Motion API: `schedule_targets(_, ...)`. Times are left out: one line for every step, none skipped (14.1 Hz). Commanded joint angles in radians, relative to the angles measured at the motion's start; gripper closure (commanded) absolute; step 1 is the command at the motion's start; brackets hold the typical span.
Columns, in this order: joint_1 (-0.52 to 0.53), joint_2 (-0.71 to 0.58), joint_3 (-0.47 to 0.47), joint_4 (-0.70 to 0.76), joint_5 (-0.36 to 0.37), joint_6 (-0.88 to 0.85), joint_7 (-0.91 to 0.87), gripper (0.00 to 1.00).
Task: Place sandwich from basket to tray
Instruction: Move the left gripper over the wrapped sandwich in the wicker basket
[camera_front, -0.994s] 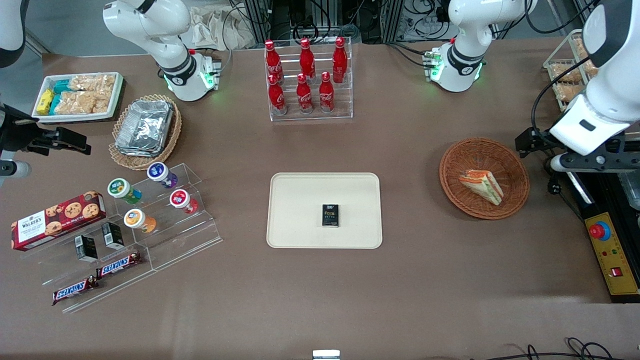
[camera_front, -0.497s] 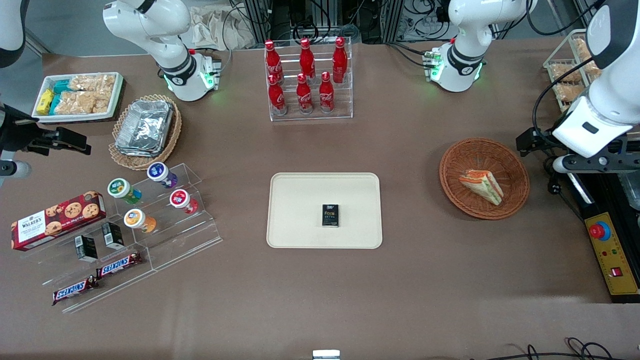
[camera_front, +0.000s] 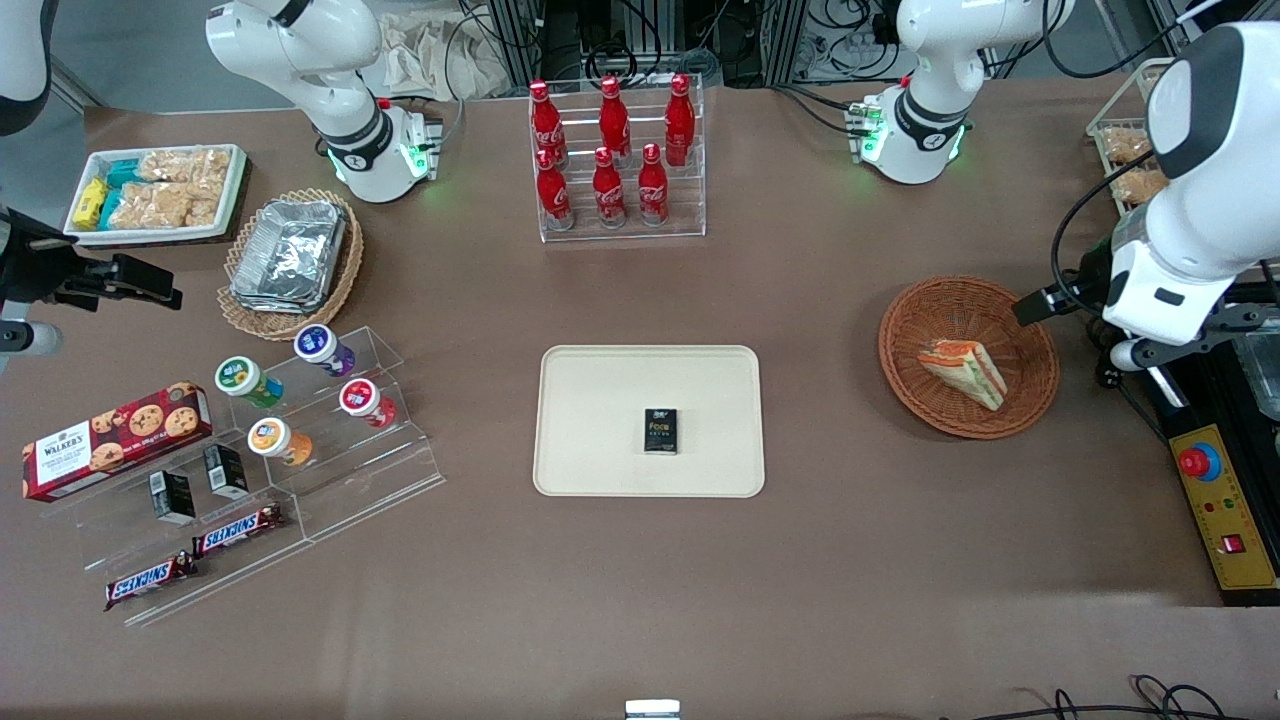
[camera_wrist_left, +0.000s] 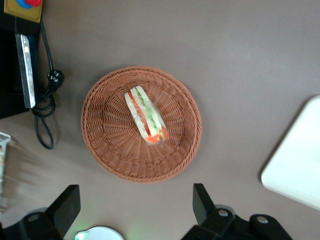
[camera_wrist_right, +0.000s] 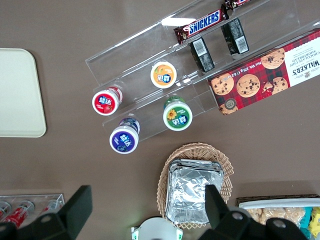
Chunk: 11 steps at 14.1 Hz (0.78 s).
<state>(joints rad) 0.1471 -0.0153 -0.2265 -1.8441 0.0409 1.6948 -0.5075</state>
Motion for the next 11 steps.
schedule_targets(0.017,-0.092,-0.002,-0.217,-0.004,0.165,-0.206,0.00)
schedule_targets(0.017,-0.094,-0.002,-0.271,-0.003,0.216,-0.282,0.00)
schedule_targets(0.019,-0.101,-0.001,-0.332,-0.003,0.277,-0.328,0.00)
schedule_targets(0.022,-0.103,-0.001,-0.366,-0.003,0.322,-0.366,0.00)
schedule_targets(0.032,-0.092,-0.001,-0.374,-0.003,0.339,-0.408,0.00)
schedule_targets(0.038,-0.071,-0.001,-0.374,-0.004,0.359,-0.436,0.00)
schedule_targets(0.037,-0.042,-0.002,-0.376,-0.009,0.388,-0.480,0.00)
schedule_targets(0.032,-0.008,-0.002,-0.379,-0.007,0.431,-0.529,0.00)
schedule_targets(0.028,0.020,-0.004,-0.382,-0.007,0.475,-0.572,0.00)
schedule_targets(0.023,0.044,-0.005,-0.385,-0.006,0.503,-0.595,0.00)
schedule_targets(0.023,0.060,-0.007,-0.389,-0.004,0.532,-0.601,0.00)
